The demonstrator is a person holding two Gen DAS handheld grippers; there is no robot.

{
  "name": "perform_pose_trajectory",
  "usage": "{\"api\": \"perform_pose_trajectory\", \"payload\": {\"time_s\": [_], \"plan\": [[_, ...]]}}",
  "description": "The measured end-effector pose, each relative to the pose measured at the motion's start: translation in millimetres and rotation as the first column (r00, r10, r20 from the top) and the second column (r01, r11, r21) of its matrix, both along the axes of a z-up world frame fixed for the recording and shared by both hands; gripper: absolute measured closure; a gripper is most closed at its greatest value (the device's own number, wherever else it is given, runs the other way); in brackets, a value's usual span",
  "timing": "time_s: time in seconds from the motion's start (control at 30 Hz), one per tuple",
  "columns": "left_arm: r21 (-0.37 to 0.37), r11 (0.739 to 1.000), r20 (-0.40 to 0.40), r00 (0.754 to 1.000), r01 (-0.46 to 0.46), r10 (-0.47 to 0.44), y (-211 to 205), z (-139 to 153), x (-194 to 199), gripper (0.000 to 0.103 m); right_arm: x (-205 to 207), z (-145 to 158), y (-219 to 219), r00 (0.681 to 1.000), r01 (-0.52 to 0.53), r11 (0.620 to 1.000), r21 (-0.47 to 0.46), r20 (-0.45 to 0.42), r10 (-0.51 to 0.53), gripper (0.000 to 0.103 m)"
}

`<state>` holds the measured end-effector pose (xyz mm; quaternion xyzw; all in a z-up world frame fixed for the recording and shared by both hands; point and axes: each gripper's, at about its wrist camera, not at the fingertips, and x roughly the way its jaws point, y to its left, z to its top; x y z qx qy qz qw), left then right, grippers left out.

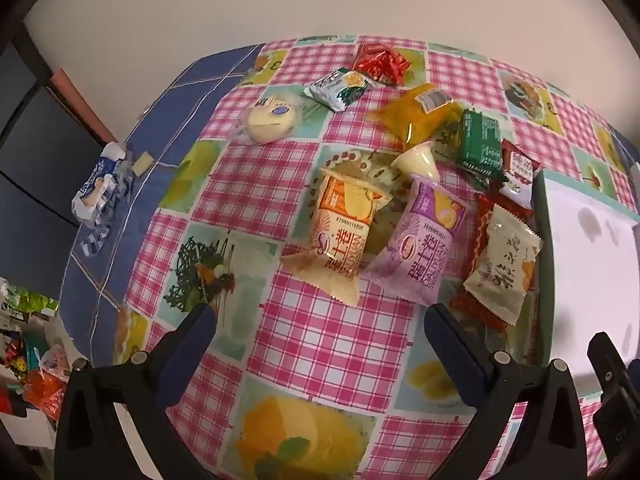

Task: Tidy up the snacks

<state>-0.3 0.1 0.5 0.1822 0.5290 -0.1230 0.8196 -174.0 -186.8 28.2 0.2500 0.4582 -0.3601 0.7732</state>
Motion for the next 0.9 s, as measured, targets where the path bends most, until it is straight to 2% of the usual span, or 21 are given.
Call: {"api": "perform_pose_trajectory", "payload": {"time_s": [0.1, 0.2, 0.6, 0.9], "plan": [[0.017, 1.000, 0.022, 1.000, 0.006, -0.006, -4.9, 0.0, -1.7, 0.000, -1.1, -0.6, -2.0, 1.000, -0.002, 1.000, 0.001, 0.010, 0.002, 0.000], [-0.010, 1.000, 0.030, 0.999, 0.013, -0.013, -4.5, -0.3, -3.8, 0.000, -0.6, 7.7, 4.0, 1.000, -0.016, 0.999, -0.037, 0.004, 0.016, 0.000], [-0.065, 0.997, 0.056, 0.997, 0.052, -0.048, 1.5, 9.8, -2.2, 0.000, 0.6, 7.6, 5.3, 1.000, -0.024, 0.999, -0.049, 0.000, 0.024, 0.000], [-0.056, 0.997, 0.061, 0.997, 0.047, -0.044, -0.9, 11.6, -1.7, 0.000, 0.6, 7.5, 4.6, 1.000, -0.020, 0.999, -0.046, 0.000, 0.020, 0.000]]}}
